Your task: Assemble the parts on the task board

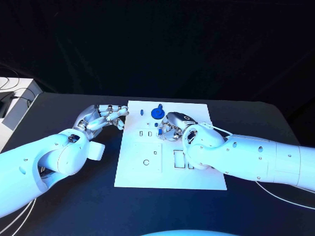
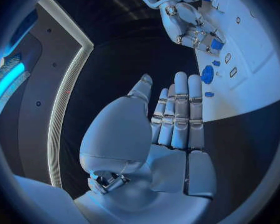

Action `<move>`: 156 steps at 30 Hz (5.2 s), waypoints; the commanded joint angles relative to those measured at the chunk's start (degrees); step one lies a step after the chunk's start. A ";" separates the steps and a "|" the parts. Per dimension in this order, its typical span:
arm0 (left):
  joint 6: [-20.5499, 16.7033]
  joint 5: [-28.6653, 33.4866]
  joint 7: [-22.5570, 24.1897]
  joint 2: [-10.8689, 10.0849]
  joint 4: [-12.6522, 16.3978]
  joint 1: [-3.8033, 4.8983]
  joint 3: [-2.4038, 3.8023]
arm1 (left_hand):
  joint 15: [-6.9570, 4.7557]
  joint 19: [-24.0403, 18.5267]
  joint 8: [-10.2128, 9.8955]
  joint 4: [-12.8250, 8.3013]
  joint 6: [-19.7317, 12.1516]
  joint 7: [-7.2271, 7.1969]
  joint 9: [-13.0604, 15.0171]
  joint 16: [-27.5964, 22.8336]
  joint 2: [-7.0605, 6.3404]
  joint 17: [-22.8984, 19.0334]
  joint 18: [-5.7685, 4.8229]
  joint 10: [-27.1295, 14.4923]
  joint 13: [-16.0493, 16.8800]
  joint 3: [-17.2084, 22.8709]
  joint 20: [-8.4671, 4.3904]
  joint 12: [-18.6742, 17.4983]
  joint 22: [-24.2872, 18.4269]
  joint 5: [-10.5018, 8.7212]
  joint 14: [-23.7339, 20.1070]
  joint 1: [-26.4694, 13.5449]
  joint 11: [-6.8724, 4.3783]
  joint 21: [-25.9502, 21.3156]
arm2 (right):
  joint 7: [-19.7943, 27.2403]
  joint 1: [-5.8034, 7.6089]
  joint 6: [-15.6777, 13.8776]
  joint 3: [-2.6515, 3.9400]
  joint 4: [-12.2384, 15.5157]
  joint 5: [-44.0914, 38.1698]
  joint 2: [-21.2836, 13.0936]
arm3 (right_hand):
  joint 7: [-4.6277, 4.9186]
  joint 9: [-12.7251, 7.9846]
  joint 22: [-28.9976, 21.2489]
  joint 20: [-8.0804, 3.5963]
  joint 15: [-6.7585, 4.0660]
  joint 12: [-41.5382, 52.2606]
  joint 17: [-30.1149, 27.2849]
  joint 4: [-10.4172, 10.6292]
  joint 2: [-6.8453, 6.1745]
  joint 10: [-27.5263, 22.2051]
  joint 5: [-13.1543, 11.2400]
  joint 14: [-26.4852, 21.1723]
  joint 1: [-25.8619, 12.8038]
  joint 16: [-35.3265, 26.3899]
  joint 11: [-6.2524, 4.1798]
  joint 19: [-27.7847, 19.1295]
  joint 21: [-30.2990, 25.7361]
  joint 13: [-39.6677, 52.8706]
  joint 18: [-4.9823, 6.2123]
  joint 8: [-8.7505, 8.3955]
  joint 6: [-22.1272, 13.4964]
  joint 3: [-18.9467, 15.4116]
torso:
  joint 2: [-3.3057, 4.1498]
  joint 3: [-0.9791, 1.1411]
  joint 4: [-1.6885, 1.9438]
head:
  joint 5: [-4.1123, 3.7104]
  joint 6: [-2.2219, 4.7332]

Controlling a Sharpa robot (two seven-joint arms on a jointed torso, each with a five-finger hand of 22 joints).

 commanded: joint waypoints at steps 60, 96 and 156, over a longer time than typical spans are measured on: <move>0.83 -0.28 0.33 0.26 -0.32 -0.03 0.03 | 0.26 -0.26 -0.03 -0.06 -0.01 0.10 -0.04 -0.06 -0.16 -0.11 1.14 -0.52 0.04 -0.35 -0.02 0.00 -0.17 -0.19 -0.35 0.14 0.12 -0.09 | 5.59 -0.31 -6.95 -0.05 2.19 0.13 -2.82 | 4.58 -0.04 11.91 2.26 2.00 -1.31 -0.16 15.53 -10.95 -5.18 -4.32 -0.32 3.61 0.09 2.79 5.02 -0.95 -5.93 -0.17 -0.80 -10.91 -6.25 | 0.06 0.09 -0.05 | 0.17 -0.12; 18.39 -40.08 -34.47 12.97 -12.78 11.05 -2.03 | -5.62 13.77 18.46 9.43 -1.41 -4.28 8.03 32.04 -0.72 36.74 0.59 0.79 33.69 -2.84 -5.99 47.01 23.55 -0.05 12.04 -7.22 -6.74 18.18 | 36.06 6.30 -8.65 1.16 2.07 43.89 -16.09 | 1.07 11.43 11.57 0.30 0.14 -1.19 -0.47 4.97 0.30 -4.89 3.93 -0.10 -2.83 -1.14 0.40 4.94 -2.30 -6.66 -0.36 7.42 -6.48 -11.20 | -1.82 2.31 -2.24 | 2.82 0.73; 31.77 -48.61 -47.70 32.05 -29.92 17.52 -9.34 | -6.77 16.29 18.40 11.76 -1.31 -6.98 39.40 29.42 -7.52 44.96 -0.33 2.57 35.62 7.22 -6.63 44.91 34.61 0.09 14.32 -17.28 -8.29 14.55 | 32.83 6.79 -8.68 1.16 -1.76 43.91 -14.76 | 2.01 12.02 11.08 0.92 0.73 -2.61 -0.49 9.34 -0.38 -6.23 9.95 -0.16 -10.03 -2.15 1.18 4.83 -4.40 -7.48 0.23 1.46 -7.08 -15.28 | -1.97 1.87 -2.18 | 2.36 -0.34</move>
